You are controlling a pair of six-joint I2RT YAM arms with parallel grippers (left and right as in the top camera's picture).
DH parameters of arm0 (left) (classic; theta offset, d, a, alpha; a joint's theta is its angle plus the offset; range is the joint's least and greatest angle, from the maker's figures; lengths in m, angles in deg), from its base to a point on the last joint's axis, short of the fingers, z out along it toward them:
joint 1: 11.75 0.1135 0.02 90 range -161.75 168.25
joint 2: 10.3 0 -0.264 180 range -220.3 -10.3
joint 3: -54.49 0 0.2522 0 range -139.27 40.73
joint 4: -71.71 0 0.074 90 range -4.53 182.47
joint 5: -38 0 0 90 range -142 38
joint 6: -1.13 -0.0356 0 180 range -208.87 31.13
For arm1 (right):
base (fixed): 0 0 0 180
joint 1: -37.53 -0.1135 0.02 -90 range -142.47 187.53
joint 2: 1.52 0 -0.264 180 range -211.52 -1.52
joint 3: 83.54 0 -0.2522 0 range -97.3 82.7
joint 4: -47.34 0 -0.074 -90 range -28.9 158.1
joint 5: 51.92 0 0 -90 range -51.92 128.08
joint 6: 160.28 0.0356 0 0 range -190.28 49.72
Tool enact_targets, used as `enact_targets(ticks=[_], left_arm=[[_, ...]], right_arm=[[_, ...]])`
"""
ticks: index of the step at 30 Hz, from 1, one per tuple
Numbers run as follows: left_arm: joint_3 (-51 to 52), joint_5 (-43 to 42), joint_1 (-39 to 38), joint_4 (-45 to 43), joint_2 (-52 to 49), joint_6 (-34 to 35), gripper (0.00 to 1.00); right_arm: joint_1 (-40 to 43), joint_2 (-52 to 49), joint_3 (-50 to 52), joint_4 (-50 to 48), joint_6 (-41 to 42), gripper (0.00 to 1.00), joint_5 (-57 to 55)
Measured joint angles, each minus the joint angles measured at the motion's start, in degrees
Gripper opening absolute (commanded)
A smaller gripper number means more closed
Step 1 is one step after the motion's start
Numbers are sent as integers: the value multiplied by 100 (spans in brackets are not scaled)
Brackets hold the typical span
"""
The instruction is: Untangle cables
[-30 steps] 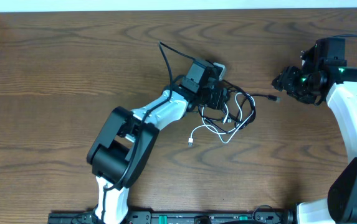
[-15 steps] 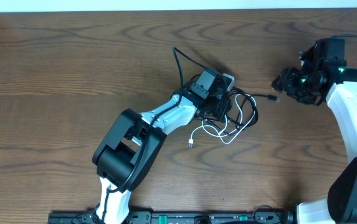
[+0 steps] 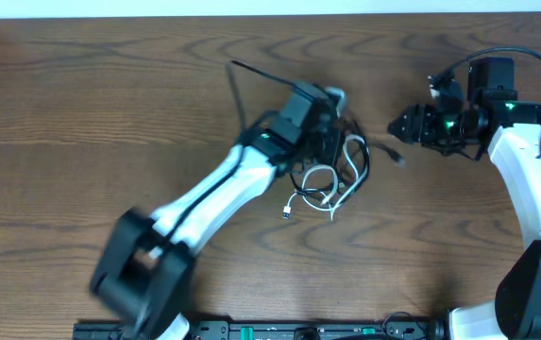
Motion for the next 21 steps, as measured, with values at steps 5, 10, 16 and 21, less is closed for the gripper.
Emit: enact_targets(ticks=[5,10,16,21], left_arm=[[-44,9,52,28,876,275,7],[-44,11,162,127,935,442,7],[-44,9,243,118,935,592,7],[-44,9,258,101,935,640,7]], right_arm=[[-111,0,0,-361,-83,62,835],[-177,0,0,-487,-107,61,1287],[-409,0,0,-535,-103,57,1137],[-776,0,0,-619,87,44,623]])
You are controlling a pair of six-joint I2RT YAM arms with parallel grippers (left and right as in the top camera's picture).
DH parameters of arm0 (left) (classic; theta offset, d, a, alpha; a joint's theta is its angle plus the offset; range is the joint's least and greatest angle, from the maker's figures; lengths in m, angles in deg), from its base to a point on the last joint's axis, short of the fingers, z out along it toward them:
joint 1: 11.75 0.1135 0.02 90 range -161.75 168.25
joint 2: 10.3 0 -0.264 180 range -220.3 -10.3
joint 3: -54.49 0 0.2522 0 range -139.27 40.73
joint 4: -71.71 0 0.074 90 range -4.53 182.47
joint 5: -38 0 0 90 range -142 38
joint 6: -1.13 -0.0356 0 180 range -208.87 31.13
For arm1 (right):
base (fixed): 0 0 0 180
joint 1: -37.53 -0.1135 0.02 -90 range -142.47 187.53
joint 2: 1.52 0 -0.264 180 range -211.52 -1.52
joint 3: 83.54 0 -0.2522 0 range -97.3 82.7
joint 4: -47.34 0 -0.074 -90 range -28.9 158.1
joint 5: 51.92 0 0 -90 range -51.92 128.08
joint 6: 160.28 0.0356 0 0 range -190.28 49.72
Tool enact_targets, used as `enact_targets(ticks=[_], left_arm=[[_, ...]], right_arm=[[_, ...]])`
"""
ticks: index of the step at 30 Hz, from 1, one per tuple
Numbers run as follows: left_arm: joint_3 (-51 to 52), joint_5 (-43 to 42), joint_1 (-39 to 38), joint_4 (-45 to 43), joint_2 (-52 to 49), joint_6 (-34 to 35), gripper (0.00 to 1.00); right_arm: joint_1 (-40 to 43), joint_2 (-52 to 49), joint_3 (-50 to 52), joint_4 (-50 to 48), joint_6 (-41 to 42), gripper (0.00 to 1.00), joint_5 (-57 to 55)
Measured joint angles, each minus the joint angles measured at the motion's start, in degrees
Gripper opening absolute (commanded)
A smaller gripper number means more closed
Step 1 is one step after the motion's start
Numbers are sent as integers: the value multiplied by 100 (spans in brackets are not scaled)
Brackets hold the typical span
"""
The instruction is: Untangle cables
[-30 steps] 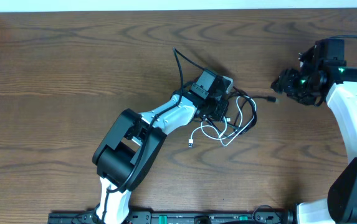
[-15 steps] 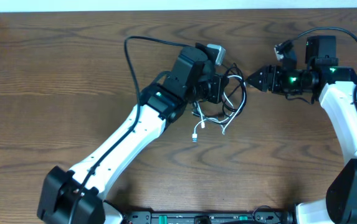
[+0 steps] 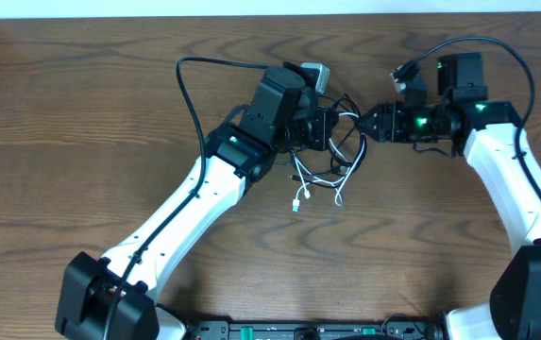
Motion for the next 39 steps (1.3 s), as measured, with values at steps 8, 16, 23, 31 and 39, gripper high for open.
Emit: enact_targets(ticks=[8,16,23,31,39], left_arm=[[0,2,229,48,2,79,8],[0,72,232,52,2,79,7],[0,85,232,66,2,79,7],[0,87,232,81,2,79,7],[0,85,286,70,103,118,8]], right_arm=[[-166,0,2,-468,575,39,-247],[-503,-31,2,-612,861,33,4],[-1012,-643,2,-732,1698,30,-321],[-1165,-763,2,-1126,2105,18,-922],[-1217,-763,2,-1279,2149,1,-1204]])
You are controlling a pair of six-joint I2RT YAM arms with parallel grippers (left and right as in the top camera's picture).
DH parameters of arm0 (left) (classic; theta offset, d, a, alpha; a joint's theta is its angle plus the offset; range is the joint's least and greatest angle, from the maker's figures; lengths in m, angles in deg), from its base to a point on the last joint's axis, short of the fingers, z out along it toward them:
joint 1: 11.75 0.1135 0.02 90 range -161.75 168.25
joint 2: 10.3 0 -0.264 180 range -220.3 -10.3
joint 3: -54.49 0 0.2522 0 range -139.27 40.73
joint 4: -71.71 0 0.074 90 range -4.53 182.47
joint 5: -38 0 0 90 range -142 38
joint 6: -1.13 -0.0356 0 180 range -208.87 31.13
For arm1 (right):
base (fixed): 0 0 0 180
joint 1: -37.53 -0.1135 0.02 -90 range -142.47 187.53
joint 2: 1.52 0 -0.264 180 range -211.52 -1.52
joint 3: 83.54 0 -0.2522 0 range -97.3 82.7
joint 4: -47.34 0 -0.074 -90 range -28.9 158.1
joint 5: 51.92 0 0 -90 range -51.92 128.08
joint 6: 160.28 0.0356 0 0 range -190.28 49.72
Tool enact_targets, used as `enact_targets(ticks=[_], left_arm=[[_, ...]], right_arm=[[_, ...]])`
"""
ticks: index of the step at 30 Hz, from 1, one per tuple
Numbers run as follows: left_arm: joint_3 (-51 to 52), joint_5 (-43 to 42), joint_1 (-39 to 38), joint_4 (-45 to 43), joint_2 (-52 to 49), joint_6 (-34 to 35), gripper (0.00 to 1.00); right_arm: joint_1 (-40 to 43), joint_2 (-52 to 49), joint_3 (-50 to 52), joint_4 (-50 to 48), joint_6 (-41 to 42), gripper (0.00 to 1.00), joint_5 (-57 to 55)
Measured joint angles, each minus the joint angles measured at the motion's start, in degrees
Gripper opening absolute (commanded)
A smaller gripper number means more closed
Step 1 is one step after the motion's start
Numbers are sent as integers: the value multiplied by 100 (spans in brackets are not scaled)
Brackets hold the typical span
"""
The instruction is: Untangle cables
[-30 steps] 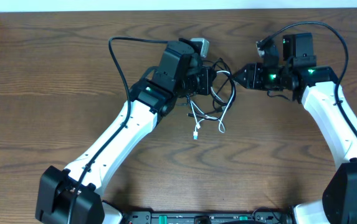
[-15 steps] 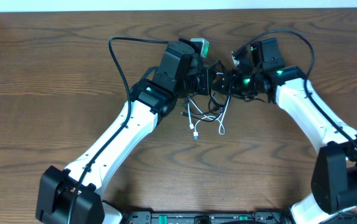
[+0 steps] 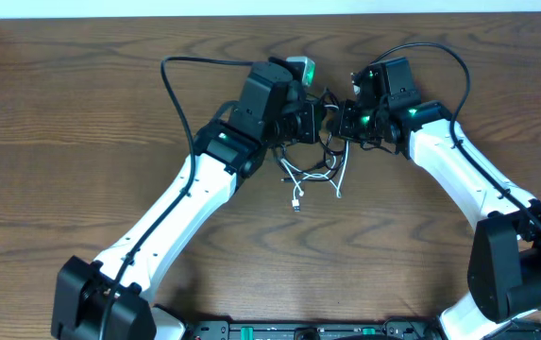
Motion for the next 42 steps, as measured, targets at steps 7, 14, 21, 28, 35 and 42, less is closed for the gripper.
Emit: enact_targets(ticks=[7,14,21,28,35,42], left_arm=[[0,0,544,251,66,2,7],[0,-2,879,400,90,2,7],[0,-24,881,400,94,2,7],[0,-96,881,361,94,133,8],[0,-271,887,356,94,245,7],[0,-345,887,249,94,439,7]], right_arm=[[490,328,9,-153,-776,1,1582],[1298,1537,9,330,-1097,1,2745],[1554,1687,11,732,-1167,1,2573],[1316,1683,11,527,-1180,1,2096],[299,1534,11,225,-1305,79,1480],[671,1532,11,575,-1362,78,1335]])
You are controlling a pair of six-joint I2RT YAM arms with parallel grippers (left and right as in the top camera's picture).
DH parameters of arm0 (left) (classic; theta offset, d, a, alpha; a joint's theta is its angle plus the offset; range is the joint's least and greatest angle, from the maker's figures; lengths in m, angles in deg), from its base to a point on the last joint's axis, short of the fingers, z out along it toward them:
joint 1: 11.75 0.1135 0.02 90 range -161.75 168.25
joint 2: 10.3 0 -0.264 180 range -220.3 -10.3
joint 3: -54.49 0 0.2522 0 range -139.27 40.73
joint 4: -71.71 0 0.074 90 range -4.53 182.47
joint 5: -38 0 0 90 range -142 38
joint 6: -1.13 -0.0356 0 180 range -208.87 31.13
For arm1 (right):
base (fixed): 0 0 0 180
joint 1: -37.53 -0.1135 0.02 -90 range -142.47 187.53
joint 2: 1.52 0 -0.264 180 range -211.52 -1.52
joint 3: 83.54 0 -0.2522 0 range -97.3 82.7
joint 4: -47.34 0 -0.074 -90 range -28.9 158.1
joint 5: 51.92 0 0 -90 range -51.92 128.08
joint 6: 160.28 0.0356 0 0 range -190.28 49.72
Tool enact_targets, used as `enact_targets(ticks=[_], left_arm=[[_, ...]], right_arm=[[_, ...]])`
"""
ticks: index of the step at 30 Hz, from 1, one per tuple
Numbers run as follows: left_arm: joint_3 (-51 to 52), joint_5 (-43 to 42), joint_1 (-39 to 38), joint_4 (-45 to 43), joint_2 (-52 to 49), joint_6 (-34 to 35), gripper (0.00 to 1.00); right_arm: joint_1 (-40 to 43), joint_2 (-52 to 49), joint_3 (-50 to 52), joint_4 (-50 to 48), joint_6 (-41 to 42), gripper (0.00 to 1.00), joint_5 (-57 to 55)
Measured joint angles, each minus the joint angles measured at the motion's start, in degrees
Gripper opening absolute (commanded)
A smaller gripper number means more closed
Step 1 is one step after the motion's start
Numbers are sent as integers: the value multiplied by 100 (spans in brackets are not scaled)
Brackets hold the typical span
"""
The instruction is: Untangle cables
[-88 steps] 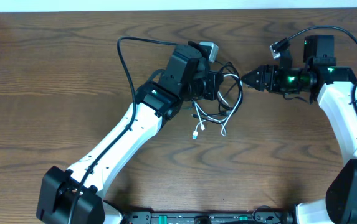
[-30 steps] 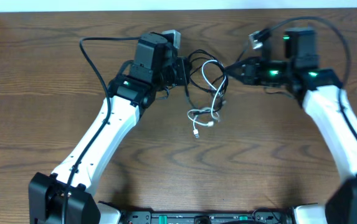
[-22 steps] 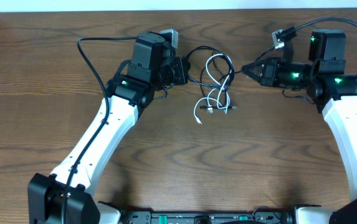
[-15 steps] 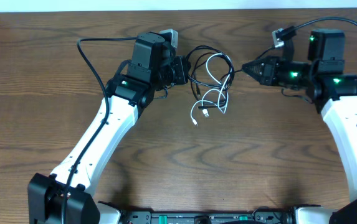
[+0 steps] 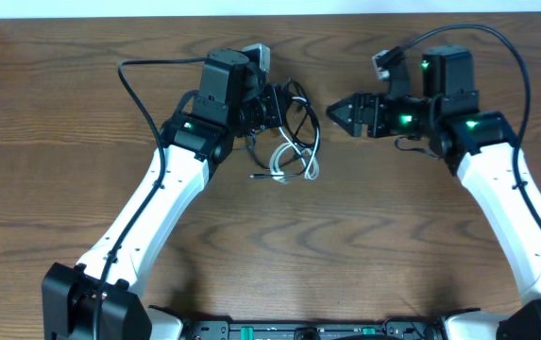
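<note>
The tangle of cables sits at upper centre of the overhead view: black loops (image 5: pixel 301 115) with a white cable (image 5: pixel 294 161) trailing toward me. My left gripper (image 5: pixel 283 106) is at the tangle's left side and looks shut on the black loops, its fingertips partly hidden among them. To the right, my right gripper (image 5: pixel 334 110) stands a short gap away from the tangle. Its fingers meet in a point, and no cable shows between them.
The wooden table (image 5: pixel 72 208) spans the view. The left arm's own black lead (image 5: pixel 133 80) arcs over the table at its left. A white wall edge (image 5: pixel 270 8) runs along the far side.
The left gripper has moved left, and the tangle with it. The right gripper, then in among the cables, now sits to the right, apart from them.
At first the left gripper was at the tangle and the right gripper stood well to the right. The right gripper was then at the tangle's right edge, and later in among the cables. Now the two are apart, with the tangle on the left gripper's side.
</note>
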Motion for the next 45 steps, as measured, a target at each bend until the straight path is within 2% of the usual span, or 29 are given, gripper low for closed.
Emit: enact_targets(ticks=[6,13,16,19,23,33,35,40,45], left_arm=[[0,0,0,-682,0,831,7],[0,164,0,-997,0,2846,7],[0,203,0,-1001,0,3724,7],[0,221,0,-1003,0,4170,7],[0,221,0,-1003,0,4404,7],[0,216,0,-885,0,4511,7],[0,216,0,-885,0,4513,7],[0,-28,0,-885,0,4686,7],[0,-234,7,-874,22,4791,7]], right_arm=[[197,0,0,470,-9,75,-251],[-76,-79,0,374,31,69,-404],[-271,-140,0,275,153,63,-625],[-496,-188,0,269,354,60,-1228],[-717,-437,0,168,555,55,-1921],[-811,-1316,0,-667,981,43,-2577],[-800,-1318,0,-833,1040,37,-2717],[-758,-1320,0,-625,1128,20,-3668],[-516,-1362,0,-160,1141,20,-4179]])
